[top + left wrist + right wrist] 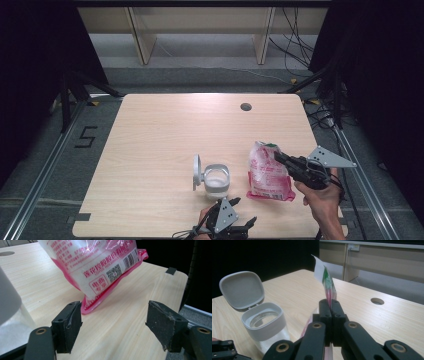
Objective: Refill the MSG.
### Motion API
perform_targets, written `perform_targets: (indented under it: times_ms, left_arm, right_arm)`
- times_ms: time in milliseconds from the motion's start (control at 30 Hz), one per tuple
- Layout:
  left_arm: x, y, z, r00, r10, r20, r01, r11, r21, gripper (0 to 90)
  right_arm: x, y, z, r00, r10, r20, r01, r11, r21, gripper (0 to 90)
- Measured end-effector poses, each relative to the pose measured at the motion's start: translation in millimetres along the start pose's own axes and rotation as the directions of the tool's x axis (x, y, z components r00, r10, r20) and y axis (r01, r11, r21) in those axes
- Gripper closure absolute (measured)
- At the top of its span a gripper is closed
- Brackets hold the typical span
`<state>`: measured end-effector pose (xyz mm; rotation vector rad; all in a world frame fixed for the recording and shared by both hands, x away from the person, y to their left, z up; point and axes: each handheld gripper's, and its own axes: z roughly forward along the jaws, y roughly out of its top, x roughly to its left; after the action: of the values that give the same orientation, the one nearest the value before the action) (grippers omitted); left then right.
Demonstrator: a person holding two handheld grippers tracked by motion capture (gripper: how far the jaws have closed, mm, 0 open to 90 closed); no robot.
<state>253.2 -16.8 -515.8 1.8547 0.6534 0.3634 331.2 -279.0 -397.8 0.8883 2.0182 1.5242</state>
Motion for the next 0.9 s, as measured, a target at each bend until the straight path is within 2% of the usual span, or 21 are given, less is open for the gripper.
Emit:
perform_targets:
  times_ms: [100,133,167,200,233,267,300,333,367,400,433,467,500,533,567,667,733,767,833,867,900]
  left_arm:
    - [-0.6,-0.1,-1.1,0.9999,-0.014,0.008,0.014,0.9998,-0.017,27.5]
    - [-1.2,-0.1,-2.7,0.9997,-0.023,0.007,0.023,0.9994,-0.026,27.5]
    - [-0.8,0.5,-5.3,0.9999,-0.011,0.002,0.011,0.9999,-0.01,27.5]
    - [-0.1,0.7,-6.0,1.0,-0.003,0.004,0.004,0.9999,-0.013,27.5]
    - [-0.1,0.7,-6.0,1.0,-0.003,0.004,0.004,0.9999,-0.013,27.5]
    - [-0.1,1.3,-7.6,1.0,-0.007,-0.002,0.007,0.9999,-0.009,27.5]
    - [-0.2,1.3,-7.9,0.9999,-0.015,-0.003,0.015,0.9997,-0.02,27.5]
    - [3.3,1.5,-9.8,1.0,0.009,-0.003,-0.009,0.9999,-0.006,27.4]
    - [2.0,1.4,-10.7,0.9999,-0.014,-0.005,0.014,0.9998,-0.014,27.3]
    - [5.1,1.2,-12.7,0.9999,0.012,-0.01,-0.012,0.9999,-0.001,27.2]
    - [5.1,1.2,-12.7,0.9999,0.012,-0.01,-0.012,0.9999,-0.001,27.3]
    - [5.0,1.2,-13.9,1.0,0.0,-0.005,0.0,1.0,-0.008,27.3]
    - [6.2,1.1,-15.5,0.9998,0.014,-0.014,-0.014,0.9999,-0.009,27.4]
    - [7.2,1.2,-17.6,0.9995,0.026,-0.017,-0.026,0.9997,0.0,27.5]
    - [8.1,0.7,-19.3,0.9996,0.021,-0.021,-0.021,0.9998,0.002,27.4]
    - [16.4,0.9,-27.7,0.9986,0.038,-0.037,-0.038,0.9992,0.007,27.4]
    - [19.4,1.7,-31.0,0.9987,0.041,-0.032,-0.041,0.9991,0.01,27.4]
    - [19.8,1.7,-31.5,0.9988,0.033,-0.037,-0.032,0.9995,0.001,27.4]
    - [21.8,2.2,-33.2,0.9981,0.045,-0.043,-0.044,0.9989,0.018,27.3]
    - [21.9,1.9,-32.5,0.999,0.029,-0.035,-0.029,0.9996,0.006,27.1]
    - [21.9,1.9,-32.7,0.9988,0.034,-0.034,-0.034,0.9993,0.013,27.0]
  right_arm:
    - [-1.0,-1.5,-1.6,0.9997,0.021,0.013,-0.022,0.9997,0.012,90.0]
    - [-0.8,-3.4,-2.3,0.998,0.057,0.026,-0.057,0.9984,0.005,90.0]
    - [-4.0,-4.0,-1.9,0.9994,0.027,0.024,-0.026,0.9996,-0.004,90.0]
    - [-5.4,-4.4,-2.2,0.9994,0.033,0.004,-0.033,0.9994,0.009,90.0]
    - [-5.4,-4.4,-2.2,0.9994,0.033,0.004,-0.033,0.9994,0.009,90.0]
    - [-4.4,-5.3,-3.0,0.9983,0.057,0.012,-0.057,0.9983,0.012,90.0]
    - [-8.3,-6.4,-2.3,0.9995,0.03,0.011,-0.03,0.9995,0.004,90.0]
    - [-7.8,-6.9,-2.8,0.9987,0.05,0.011,-0.05,0.9987,0.008,90.0]
    - [-9.8,-7.6,-2.0,0.9995,0.027,0.015,-0.027,0.9996,0.0,90.0]
    - [-10.1,-8.2,-1.8,0.9993,0.026,0.026,-0.026,0.9997,0.004,90.0]
    - [-10.1,-8.2,-1.8,0.9993,0.026,0.026,-0.026,0.9997,0.004,90.0]
    - [-7.7,-9.6,-1.2,0.9974,0.072,0.009,-0.072,0.9972,0.017,90.0]
    - [-10.7,-10.2,0.1,0.9993,0.033,0.015,-0.033,0.9992,0.023,90.0]
    - [-9.7,-11.9,0.8,0.998,0.052,0.036,-0.052,0.9985,0.018,90.0]
    - [-12.5,-13.2,1.7,0.999,0.024,0.037,-0.025,0.9994,0.023,90.0]
    - [-14.7,-17.7,3.5,0.9974,0.041,0.058,-0.043,0.9986,0.031,90.0]
    - [-17.6,-19.4,3.6,0.9974,0.032,0.065,-0.034,0.9989,0.032,90.0]
    - [-17.0,-19.8,3.3,0.9963,0.048,0.072,-0.051,0.9979,0.04,90.0]
    - [-17.3,-21.0,4.2,0.9963,0.052,0.069,-0.054,0.9979,0.035,90.0]
    - [-18.6,-22.0,5.5,0.9964,0.013,0.084,-0.018,0.9979,0.062,90.0]
    - [-16.8,-22.0,5.1,0.9957,0.03,0.087,-0.037,0.9962,0.079,90.0]
